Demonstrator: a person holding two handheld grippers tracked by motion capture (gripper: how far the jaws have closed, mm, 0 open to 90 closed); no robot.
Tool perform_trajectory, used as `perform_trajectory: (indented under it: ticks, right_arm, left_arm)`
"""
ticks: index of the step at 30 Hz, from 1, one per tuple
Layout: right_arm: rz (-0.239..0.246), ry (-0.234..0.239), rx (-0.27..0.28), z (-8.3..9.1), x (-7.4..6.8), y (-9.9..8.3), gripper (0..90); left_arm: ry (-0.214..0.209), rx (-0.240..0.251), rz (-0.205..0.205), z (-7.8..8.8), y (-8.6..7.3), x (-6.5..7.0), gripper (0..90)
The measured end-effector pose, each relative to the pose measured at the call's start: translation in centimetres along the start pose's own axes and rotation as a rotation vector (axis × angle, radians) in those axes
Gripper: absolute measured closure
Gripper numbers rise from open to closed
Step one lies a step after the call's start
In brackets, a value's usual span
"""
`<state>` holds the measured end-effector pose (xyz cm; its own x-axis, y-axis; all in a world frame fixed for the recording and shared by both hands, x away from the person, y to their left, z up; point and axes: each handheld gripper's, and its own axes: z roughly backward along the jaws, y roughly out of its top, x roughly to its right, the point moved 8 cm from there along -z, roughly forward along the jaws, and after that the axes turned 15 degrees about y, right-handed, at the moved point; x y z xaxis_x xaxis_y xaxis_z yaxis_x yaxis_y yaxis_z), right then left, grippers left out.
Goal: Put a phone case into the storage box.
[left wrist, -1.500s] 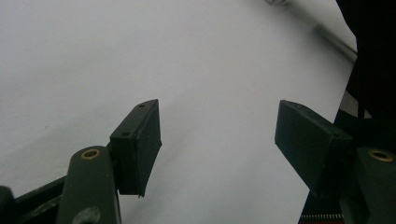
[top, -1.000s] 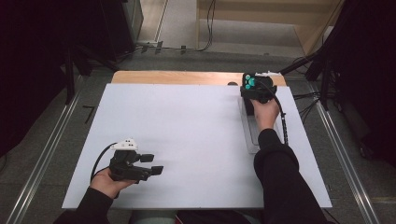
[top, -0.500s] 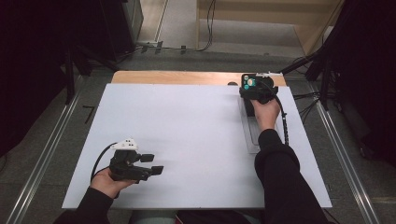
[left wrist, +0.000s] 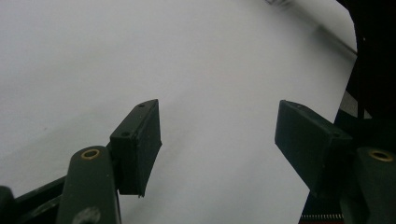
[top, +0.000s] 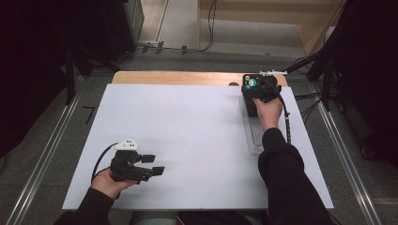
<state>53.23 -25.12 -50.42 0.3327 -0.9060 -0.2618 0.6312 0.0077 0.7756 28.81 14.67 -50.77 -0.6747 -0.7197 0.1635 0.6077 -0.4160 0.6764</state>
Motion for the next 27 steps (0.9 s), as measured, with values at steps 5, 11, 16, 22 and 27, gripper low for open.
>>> perform_trajectory:
  ticks: [5, 11, 16, 22, 27]
  right_arm:
    - [-0.011, 0.020, 0.006, 0.5, -0.4, 0.6, 0.0]
    - [-0.007, 0.039, 0.016, 1.4, -1.3, 1.7, 0.0]
    - [-0.012, 0.075, 0.010, 2.1, -2.0, 1.9, 0.0]
    - [-0.025, 0.160, -0.047, 2.6, -3.4, 1.4, 0.0]
    - [-0.013, 0.213, -0.067, 2.7, -5.0, 0.8, 0.0]
  left_arm:
    - [0.001, 0.001, 0.007, 0.0, 0.1, 0.0, 31.3]
    - [0.000, -0.003, 0.003, -0.1, 0.1, 0.0, 31.3]
    - [0.005, 0.000, 0.013, -0.1, 0.3, -0.2, 31.3]
    - [0.009, 0.003, 0.022, 0.0, 0.3, -0.3, 31.3]
    - [0.008, 0.004, 0.018, 0.1, 0.2, -0.5, 31.3]
